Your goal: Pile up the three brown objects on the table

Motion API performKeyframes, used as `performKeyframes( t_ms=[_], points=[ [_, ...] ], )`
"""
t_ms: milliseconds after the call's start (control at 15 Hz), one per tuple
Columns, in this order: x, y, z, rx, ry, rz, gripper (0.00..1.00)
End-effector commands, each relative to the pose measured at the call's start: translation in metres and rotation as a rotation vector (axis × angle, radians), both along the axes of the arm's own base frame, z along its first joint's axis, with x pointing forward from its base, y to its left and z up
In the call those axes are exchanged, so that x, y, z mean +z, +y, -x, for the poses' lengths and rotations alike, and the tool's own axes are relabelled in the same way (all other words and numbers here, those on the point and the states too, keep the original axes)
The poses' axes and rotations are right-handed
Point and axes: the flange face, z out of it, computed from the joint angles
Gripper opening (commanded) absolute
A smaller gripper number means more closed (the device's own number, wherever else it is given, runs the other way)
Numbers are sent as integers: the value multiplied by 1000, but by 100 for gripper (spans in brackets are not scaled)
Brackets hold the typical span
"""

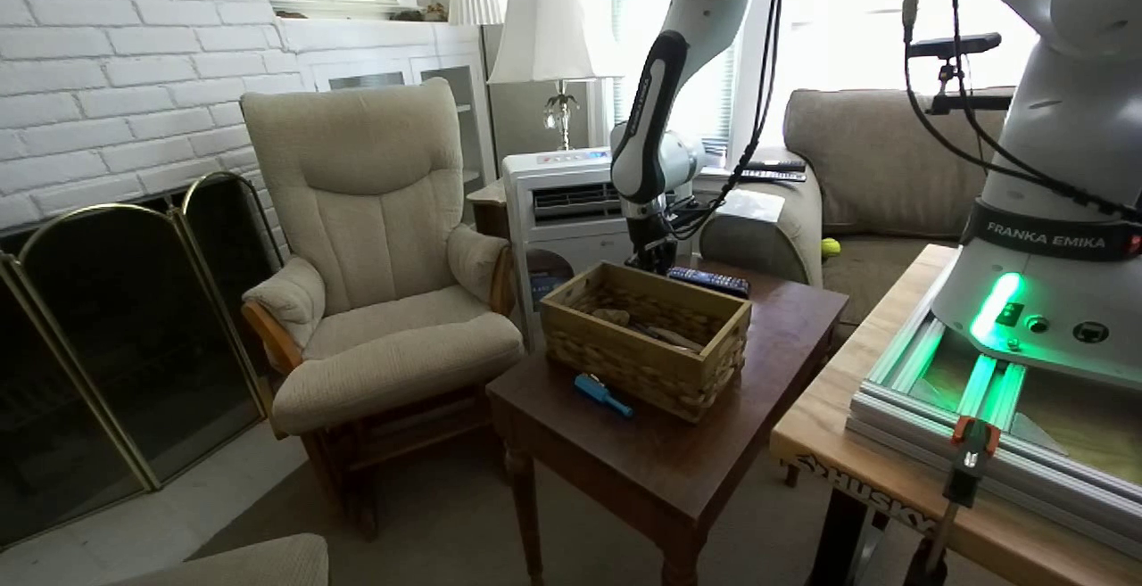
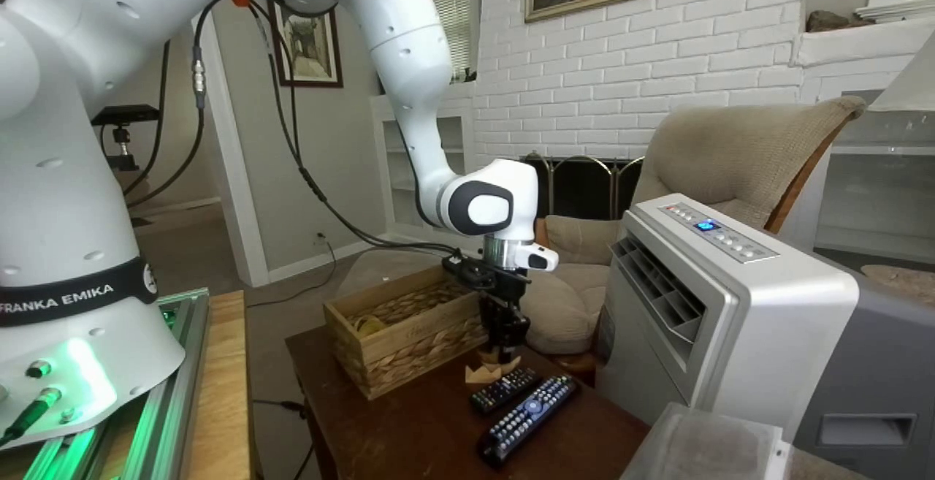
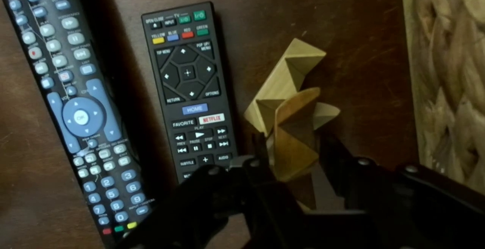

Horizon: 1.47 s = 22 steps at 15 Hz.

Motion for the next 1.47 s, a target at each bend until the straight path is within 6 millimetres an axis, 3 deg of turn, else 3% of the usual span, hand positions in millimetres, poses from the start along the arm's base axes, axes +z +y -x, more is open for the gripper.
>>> performKeyframes(
  t_ms=[0, 200, 333, 1400],
  points=[
    [-3, -1, -5, 7, -12, 16, 72],
    [-3, -2, -5, 4, -12, 15, 95],
    [1, -3, -5, -1, -12, 7, 100],
    [44, -27, -7, -105, 7, 59, 100]
  ],
)
